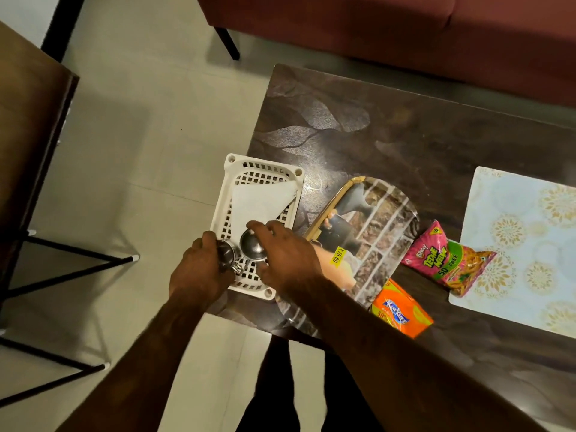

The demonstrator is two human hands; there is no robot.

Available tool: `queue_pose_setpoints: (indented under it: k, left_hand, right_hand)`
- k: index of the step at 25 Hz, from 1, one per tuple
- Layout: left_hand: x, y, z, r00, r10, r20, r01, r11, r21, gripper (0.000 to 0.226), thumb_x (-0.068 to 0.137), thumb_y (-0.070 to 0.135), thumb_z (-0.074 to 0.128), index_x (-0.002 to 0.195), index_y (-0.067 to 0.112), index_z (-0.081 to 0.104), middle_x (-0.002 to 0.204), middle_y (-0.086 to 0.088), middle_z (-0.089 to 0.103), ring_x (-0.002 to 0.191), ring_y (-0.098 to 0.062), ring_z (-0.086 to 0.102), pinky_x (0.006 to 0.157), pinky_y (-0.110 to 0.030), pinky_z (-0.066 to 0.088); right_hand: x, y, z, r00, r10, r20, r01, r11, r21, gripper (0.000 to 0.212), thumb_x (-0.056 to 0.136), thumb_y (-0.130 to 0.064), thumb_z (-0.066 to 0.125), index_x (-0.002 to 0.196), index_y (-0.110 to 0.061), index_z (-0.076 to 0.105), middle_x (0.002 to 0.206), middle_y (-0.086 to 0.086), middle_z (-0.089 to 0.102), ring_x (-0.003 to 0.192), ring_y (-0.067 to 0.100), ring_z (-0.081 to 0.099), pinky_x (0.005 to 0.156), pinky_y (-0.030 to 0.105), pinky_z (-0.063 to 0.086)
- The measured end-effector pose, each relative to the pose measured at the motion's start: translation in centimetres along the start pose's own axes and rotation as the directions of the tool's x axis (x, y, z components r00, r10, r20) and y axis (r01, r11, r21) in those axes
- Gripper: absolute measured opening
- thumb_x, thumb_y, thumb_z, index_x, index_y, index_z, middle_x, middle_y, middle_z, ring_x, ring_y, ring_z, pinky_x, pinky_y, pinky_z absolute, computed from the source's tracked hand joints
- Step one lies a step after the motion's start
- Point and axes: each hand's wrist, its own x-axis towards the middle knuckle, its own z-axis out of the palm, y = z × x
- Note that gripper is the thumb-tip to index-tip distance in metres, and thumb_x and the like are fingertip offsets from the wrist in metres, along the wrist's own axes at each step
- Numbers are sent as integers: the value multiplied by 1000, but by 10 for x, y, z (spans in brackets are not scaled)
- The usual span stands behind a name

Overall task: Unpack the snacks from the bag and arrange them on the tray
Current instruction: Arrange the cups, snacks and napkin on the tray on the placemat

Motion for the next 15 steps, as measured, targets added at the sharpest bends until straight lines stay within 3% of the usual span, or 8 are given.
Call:
queue_pose_setpoints:
  k: [3,7,11,15]
  left_hand:
    - [-7,23,-12,997,47,-63,-53,993,-104,62,65,32,82,106,22,36,112,-9,60,97,-33,62,73,-39,51]
    - [-5,124,-8,966,253,-48,-258,949,-180,62,66,42,79,113,20,44,110,-5,64,100,-28,63,79,-39,52]
    - [22,212,17,908,419,18,-417,907,-53,74,71,44,75,132,19,43,123,-12,58,112,-36,59,88,-48,53]
    - [44,248,44,904,418,88,-420,908,2,70,76,38,76,133,19,40,123,-15,56,110,-38,59,87,-47,54]
  right_hand:
    - [-22,22,-22,976,165,-142,-139,975,175,82,79,-43,70,153,-38,35,144,-1,59,128,23,63,93,40,60]
    - [-46,85,-63,875,447,-185,-386,876,288,79,80,-41,74,151,-37,39,138,4,56,122,32,65,91,46,61]
    - [-57,138,-85,804,561,-196,-493,813,309,79,79,-37,79,149,-28,45,136,12,56,125,39,62,92,45,58]
    - [-62,179,-90,783,596,-178,-520,784,339,78,78,-33,81,148,-28,47,138,12,57,125,38,62,96,45,56]
